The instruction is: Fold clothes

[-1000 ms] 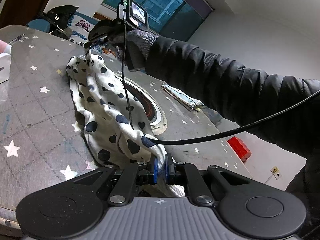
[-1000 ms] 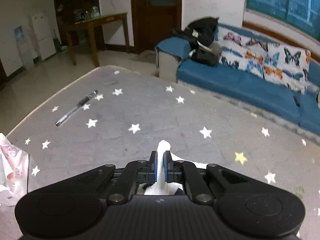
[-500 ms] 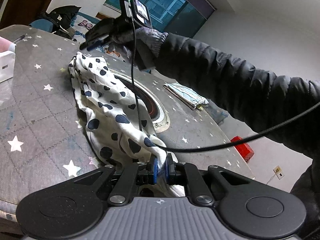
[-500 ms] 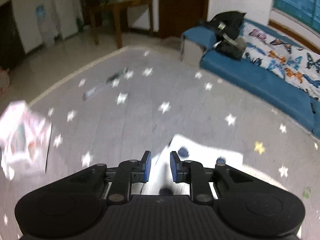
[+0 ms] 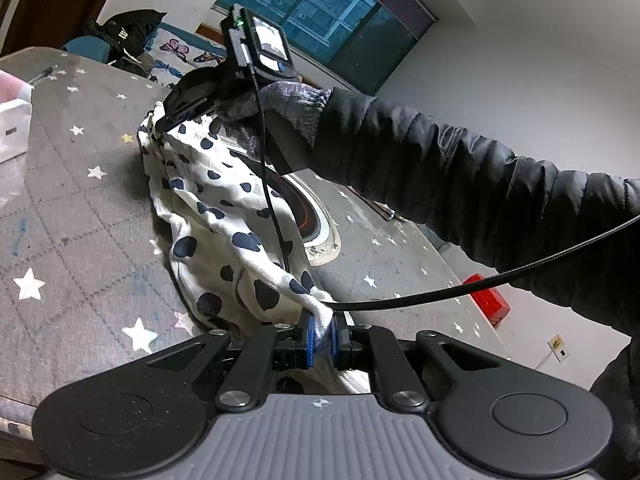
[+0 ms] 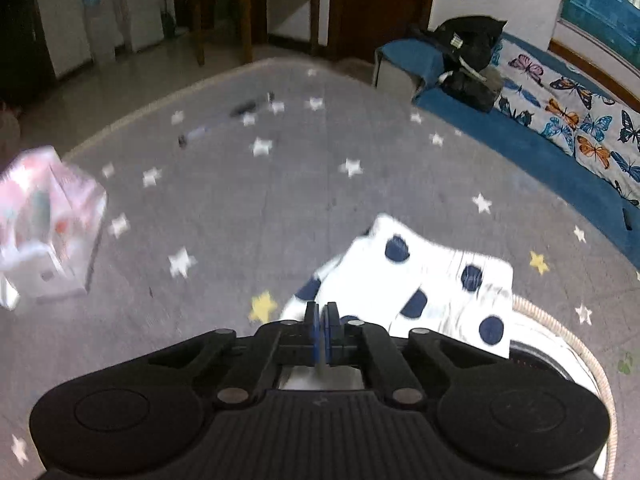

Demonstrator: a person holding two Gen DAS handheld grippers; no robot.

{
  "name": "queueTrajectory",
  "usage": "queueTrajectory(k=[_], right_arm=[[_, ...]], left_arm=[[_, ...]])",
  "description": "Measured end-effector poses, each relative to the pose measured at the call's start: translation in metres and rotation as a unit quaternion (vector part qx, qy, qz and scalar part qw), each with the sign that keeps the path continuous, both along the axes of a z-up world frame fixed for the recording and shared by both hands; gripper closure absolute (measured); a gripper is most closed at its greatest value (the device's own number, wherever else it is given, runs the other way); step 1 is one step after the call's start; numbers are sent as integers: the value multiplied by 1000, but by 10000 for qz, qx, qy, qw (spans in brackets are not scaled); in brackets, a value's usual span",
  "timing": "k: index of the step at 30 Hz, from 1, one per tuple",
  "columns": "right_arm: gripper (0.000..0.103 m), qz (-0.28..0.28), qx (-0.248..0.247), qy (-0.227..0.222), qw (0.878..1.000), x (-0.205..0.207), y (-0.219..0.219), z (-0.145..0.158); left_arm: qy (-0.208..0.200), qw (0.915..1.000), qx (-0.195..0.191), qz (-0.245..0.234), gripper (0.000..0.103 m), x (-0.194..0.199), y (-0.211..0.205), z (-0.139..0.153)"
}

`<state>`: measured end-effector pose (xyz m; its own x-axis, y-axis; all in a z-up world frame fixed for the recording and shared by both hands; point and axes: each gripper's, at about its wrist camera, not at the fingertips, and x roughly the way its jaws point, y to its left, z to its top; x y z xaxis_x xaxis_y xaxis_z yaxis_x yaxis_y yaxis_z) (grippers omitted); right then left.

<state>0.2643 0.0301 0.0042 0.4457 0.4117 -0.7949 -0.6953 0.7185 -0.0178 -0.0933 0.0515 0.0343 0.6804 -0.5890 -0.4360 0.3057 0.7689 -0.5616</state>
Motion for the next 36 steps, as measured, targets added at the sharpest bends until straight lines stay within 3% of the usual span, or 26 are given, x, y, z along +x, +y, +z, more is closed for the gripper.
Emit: queueTrajectory(k=[5,11,17,24,27,32,36], right_arm=[[102,-194,572,131,9981,8,-5,11],[100,-192,518,419,9976,7,2,-10],[96,30,497,270,9984,-2,-8,15],[92,193,343,-110,9992,-21,-43,51],[88,250,217,-241,9992,-32,-66,61],[80,376,-25,-420,9984,-61,-108,70],[74,550,-231,-496,9970,-94,-139,67]], left_arm=[[104,9999,3,48,94,0,0,-4],[329,9994,-15,117,92,1,1,-11],[375,9991,61,164,89,-1,3,-9],[359,9990,233,162,64,-3,-6,-5],[356,9988,307,166,63,-3,-11,-3],[524,9981,250,221,66,0,-17,-1],[758,9966,93,319,89,7,-15,-1]])
